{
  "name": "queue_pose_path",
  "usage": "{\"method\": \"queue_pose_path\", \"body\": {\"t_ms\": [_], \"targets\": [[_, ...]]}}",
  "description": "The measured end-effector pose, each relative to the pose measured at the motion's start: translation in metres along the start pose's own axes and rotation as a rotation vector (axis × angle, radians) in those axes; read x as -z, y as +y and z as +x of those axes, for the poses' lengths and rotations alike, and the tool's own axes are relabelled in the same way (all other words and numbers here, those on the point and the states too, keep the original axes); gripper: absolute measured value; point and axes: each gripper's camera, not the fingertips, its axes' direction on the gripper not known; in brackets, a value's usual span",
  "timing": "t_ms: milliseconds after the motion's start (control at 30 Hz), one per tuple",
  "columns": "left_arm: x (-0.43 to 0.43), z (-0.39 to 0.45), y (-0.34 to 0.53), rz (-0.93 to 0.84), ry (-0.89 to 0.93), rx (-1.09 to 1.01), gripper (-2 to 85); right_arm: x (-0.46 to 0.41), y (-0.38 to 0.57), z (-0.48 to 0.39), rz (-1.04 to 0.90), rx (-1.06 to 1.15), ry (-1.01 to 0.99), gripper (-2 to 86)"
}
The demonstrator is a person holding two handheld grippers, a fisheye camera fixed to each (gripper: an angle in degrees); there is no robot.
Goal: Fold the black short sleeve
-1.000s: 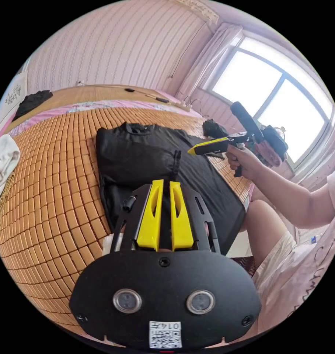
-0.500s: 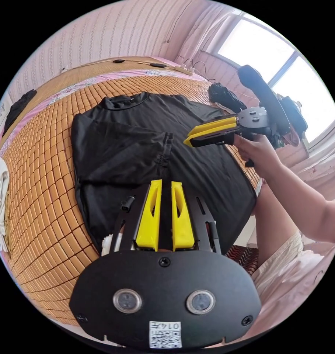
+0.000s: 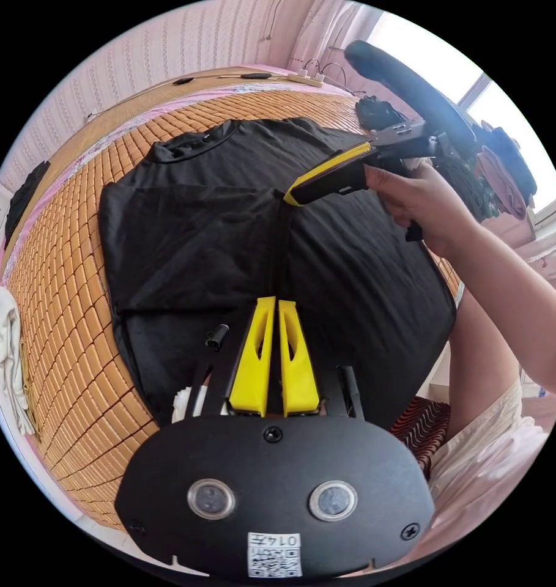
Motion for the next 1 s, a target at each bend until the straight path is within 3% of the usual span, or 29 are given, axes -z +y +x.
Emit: {"method": "queue_pose_path", "body": {"t_ms": [100,267,433,533,700,1000], "targets": [[0.004,0.007,-0.015,0.006,0.028,0.033,0.2,0.002,0.026,0.01,0.058,-0.031,-0.005,5.5],[0.028,0.027,-0.042,0.034,-0.096,0.007,0.4,0.024,0.111,0.042,0.164,-0.123,0.111,6.5],[0.04,0.053,-0.107,0.051,-0.023,-0.018,0.4,0.025,0.205,0.123,0.147,-0.382,0.282,6.6],[0.039,0.094,-0.165,0.077,0.008,-0.1,1.3,0.018,0.238,0.162,0.194,-0.479,0.212,6.7],[0.016,0.164,-0.26,0.056,0.155,-0.185,2.6,0.0,0.258,0.19,0.257,-0.478,0.184,6.9],[-0.045,0.304,-0.404,-0.03,0.083,-0.393,4.2,-0.043,0.284,0.227,0.304,-0.448,0.212,6.6]]}}
